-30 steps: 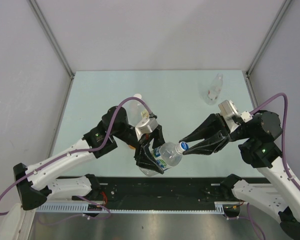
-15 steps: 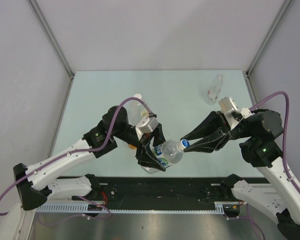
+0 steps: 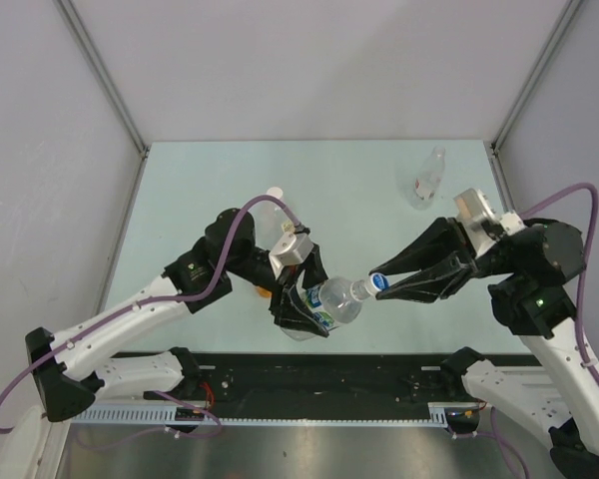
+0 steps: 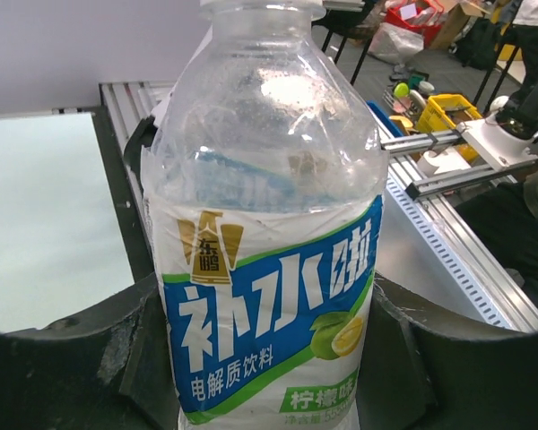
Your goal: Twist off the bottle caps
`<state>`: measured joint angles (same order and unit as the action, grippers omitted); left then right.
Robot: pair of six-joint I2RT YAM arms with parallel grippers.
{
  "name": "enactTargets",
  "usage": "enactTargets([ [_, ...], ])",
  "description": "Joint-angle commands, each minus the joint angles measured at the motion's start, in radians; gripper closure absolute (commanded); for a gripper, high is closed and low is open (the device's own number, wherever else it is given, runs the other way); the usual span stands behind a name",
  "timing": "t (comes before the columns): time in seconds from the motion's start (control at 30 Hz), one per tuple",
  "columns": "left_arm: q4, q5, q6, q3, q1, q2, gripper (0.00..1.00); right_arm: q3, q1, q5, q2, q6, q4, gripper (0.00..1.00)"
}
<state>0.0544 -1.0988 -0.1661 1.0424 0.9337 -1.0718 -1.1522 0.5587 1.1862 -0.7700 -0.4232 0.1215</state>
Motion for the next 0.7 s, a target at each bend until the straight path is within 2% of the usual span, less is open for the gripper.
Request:
enactTargets([
  [0.0,0.041,-0.023,0.063,0.001,-0.026,0.015,1.00,-0.087,-0.006,0.010,0.046,-0.040,0.093,1.00],
  [0.1,0.036,-0.013,0.063,-0.010,-0.032,0.018,1.00,-0.093,-0.011,-0.005,0.049,-0.035,0.084,1.00],
  [0.2,0.042,0.010,0.066,-0.013,-0.033,0.027,1.00,-0.101,-0.017,-0.106,0.058,0.038,-0.003,1.00],
  [0.23,0.042,0.017,0.068,-0.015,-0.033,0.030,1.00,-0.104,-0.019,-0.240,0.064,0.073,-0.090,1.00],
  [0.3,0.045,0.045,0.066,-0.015,-0.033,0.045,1.00,-0.106,-0.019,-0.403,0.074,0.161,-0.178,1.00],
  [0.33,0.045,0.054,0.066,-0.016,-0.033,0.050,1.00,-0.106,-0.019,-0.556,0.072,0.182,-0.241,1.00],
  [0.37,0.044,0.069,0.066,-0.019,-0.033,0.058,1.00,-0.106,-0.020,-0.629,0.061,0.219,-0.267,1.00],
  [0.4,0.042,0.100,0.066,-0.025,-0.033,0.071,1.00,-0.106,-0.019,-0.783,0.052,0.231,-0.323,1.00],
  [0.47,0.039,0.126,0.065,-0.028,-0.033,0.091,1.00,-0.104,-0.019,-0.932,0.019,0.244,-0.368,1.00],
  [0.5,0.039,0.155,0.063,-0.033,-0.033,0.096,1.00,-0.104,-0.019,-1.091,0.005,0.238,-0.413,1.00],
  [0.57,0.027,0.191,0.063,-0.041,-0.033,0.114,1.00,-0.086,-0.019,-1.239,-0.031,0.229,-0.439,1.00],
  [0.6,0.022,0.244,0.057,-0.048,-0.033,0.122,1.00,-0.067,-0.016,-1.367,-0.040,0.222,-0.445,1.00],
  [0.67,0.018,0.295,0.059,-0.058,-0.033,0.142,1.00,-0.005,-0.016,-1.479,-0.048,0.210,-0.439,1.00],
])
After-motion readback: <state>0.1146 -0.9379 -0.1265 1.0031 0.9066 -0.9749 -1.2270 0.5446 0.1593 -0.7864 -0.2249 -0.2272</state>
